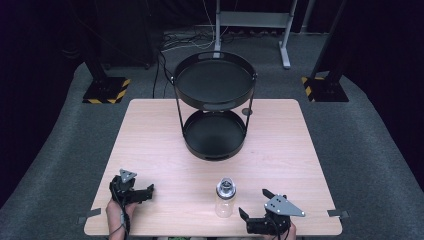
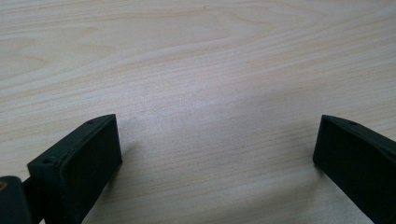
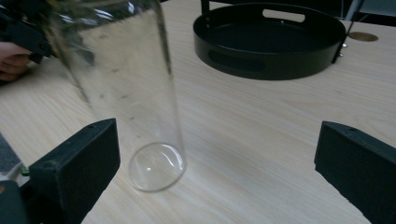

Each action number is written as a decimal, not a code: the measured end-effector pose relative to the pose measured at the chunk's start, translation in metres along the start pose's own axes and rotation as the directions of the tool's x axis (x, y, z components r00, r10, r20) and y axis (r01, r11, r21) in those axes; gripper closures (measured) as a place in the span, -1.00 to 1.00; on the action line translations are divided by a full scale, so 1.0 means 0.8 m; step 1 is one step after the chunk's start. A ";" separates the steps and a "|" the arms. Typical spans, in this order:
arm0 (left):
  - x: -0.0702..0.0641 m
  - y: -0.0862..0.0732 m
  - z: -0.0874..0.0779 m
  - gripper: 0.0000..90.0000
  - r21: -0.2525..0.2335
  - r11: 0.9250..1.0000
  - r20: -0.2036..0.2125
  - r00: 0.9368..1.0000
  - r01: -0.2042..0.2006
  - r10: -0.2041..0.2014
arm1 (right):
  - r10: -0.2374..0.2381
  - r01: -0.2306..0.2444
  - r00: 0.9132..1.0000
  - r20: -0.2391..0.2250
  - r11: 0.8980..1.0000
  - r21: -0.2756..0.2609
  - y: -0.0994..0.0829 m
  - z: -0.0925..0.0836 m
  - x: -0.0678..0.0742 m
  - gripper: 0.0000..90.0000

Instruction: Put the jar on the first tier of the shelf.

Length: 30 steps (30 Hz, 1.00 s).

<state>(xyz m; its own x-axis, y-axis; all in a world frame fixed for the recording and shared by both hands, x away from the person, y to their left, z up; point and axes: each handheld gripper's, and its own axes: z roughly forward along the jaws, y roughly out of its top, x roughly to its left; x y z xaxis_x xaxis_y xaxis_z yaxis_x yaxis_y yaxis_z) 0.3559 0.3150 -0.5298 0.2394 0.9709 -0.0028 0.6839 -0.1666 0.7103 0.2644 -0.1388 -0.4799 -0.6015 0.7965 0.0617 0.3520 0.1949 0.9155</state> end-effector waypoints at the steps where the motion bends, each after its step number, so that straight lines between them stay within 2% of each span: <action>1: 0.000 0.000 0.000 -0.98 0.000 1.000 0.000 1.000 0.000 0.000 | -0.002 0.002 1.000 -0.003 1.000 -0.005 0.002 0.000 0.002 -1.00; 11: -0.001 0.000 0.000 -0.98 -0.002 1.000 -0.003 1.000 -0.002 0.002 | -0.050 0.049 0.996 -0.077 0.999 -0.010 0.020 0.012 0.024 -1.00; 24: -0.001 0.000 0.000 -0.98 -0.001 1.000 -0.002 1.000 -0.002 0.002 | -0.120 0.121 0.985 -0.125 0.993 0.002 0.037 0.038 0.041 -1.00; 30: 0.000 0.000 0.000 -0.98 -0.001 1.000 0.000 1.000 0.000 0.000 | -0.134 0.136 0.981 -0.143 0.991 0.001 0.047 0.054 0.046 -1.00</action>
<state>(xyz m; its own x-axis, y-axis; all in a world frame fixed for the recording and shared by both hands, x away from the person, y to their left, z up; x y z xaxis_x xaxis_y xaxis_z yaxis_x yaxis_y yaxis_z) 0.3559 0.3149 -0.5298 0.2396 0.9709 -0.0027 0.6833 -0.1667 0.7108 0.2866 -0.0776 -0.4603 -0.7394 0.6733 -0.0059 0.2676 0.3019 0.9150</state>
